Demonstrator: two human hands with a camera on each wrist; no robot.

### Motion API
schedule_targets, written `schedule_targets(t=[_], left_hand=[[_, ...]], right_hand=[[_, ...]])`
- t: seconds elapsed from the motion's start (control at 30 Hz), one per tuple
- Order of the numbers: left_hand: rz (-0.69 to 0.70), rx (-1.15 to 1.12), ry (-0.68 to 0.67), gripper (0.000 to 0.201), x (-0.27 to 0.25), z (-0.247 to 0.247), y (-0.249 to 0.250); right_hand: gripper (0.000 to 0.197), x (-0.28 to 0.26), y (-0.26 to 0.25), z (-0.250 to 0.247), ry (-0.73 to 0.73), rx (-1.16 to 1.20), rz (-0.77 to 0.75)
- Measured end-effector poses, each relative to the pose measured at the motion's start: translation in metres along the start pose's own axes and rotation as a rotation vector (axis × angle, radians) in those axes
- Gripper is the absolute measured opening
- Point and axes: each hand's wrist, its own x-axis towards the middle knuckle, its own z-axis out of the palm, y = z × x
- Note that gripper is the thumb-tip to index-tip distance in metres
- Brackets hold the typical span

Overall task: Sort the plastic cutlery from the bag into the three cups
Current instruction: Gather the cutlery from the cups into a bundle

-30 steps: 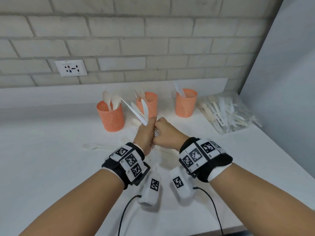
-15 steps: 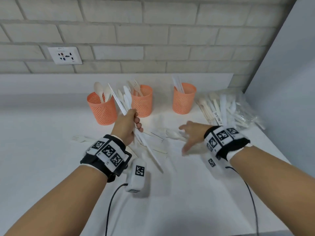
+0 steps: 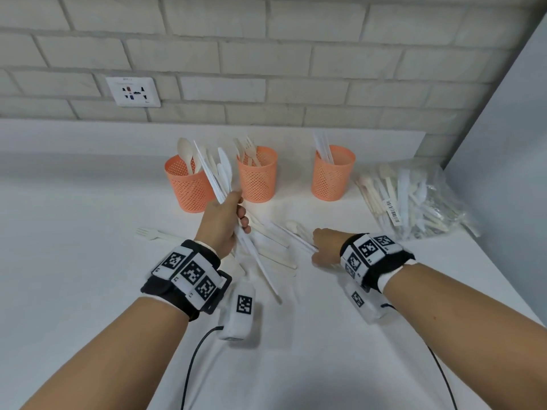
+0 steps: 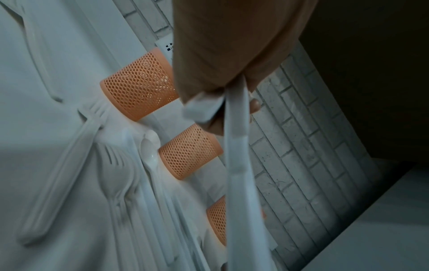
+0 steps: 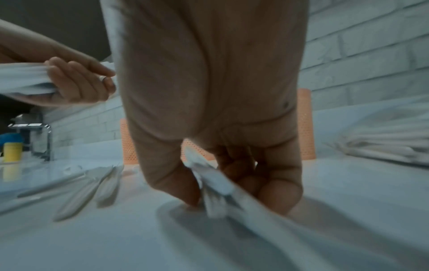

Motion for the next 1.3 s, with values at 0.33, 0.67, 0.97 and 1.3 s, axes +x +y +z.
schedule_targets(t=[0.33, 0.67, 0.97, 1.3], left_hand=[[-0.002, -0.009, -0.040, 0.028, -0.009, 0.007, -0.008], [0.031, -0.032, -0.152, 0.024, -0.007, 0.016, -0.013], [0.089, -0.011, -0.299, 0.018, -0.008, 0.031, -0.003], [0.190, -0.151, -0.168, 0.016, 0.013, 0.024, 0.019]], right_hand=[[0.028, -0.002, -0.002, 0.008, 0.075, 0.032, -0.044], [0.018, -0.037, -0.016, -0.041, 0.144, 1.143, -0.302], [0.022, -0.039, -0.043, -0.046, -0.292, 1.433, -0.533], [0.014, -0.030, -0.025, -0.032, -0.225, 1.172, -0.476]])
